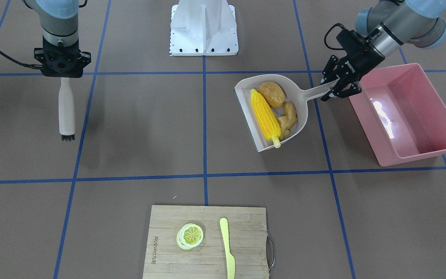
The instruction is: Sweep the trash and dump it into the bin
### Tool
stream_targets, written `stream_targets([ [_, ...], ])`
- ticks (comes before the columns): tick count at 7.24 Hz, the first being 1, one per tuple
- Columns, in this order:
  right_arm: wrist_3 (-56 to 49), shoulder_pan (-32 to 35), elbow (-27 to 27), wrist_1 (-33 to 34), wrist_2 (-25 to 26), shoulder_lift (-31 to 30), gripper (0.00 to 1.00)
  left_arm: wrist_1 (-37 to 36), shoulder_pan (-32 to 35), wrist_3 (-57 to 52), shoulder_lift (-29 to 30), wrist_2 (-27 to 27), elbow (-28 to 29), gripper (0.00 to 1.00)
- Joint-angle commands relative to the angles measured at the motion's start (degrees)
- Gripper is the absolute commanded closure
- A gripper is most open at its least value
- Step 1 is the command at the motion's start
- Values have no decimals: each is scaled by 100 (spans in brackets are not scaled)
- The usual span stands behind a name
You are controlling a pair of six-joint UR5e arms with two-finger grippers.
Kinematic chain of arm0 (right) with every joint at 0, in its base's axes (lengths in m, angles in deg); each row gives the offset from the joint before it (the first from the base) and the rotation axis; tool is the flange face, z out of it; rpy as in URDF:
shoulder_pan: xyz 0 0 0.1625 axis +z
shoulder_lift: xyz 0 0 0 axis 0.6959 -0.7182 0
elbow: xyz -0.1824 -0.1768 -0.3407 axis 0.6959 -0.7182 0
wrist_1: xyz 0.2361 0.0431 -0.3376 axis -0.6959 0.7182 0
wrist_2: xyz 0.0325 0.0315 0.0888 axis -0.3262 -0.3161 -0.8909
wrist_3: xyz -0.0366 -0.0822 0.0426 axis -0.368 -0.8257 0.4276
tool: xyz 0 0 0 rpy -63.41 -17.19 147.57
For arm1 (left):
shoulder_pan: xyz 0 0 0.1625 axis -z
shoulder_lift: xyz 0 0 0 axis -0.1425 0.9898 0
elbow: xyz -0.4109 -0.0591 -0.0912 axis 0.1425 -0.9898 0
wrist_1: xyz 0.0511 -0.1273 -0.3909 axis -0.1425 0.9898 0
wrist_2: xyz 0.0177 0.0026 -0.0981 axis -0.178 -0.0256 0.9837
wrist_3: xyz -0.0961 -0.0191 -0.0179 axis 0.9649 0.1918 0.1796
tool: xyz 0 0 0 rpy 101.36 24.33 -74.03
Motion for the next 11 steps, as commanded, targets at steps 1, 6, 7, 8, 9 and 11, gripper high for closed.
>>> stream_targets([
  [1, -176, 191, -7, -1135, 20, -890, 100, 494, 701, 16, -1223, 249, -301, 100],
  [6, 290, 349, -638, -4921, -410, -3113, 100, 865, 2837, -63, -3292, 1595, -268, 100],
  [7, 255, 567, -754, -5400, -654, -3378, 100, 839, 3145, -472, -3495, 1640, -120, 100],
  [8, 238, 613, -885, -6014, -735, -3720, 100, 796, 3348, -563, -3628, 1649, -40, 100],
  [9, 325, 648, -1374, -6959, -770, -3819, 100, 595, 3507, -608, -3786, 1640, -92, 100],
  [11, 606, 640, -1388, -7145, -1051, -3908, 100, -796, 3911, -1324, -3866, 1640, -607, 100],
])
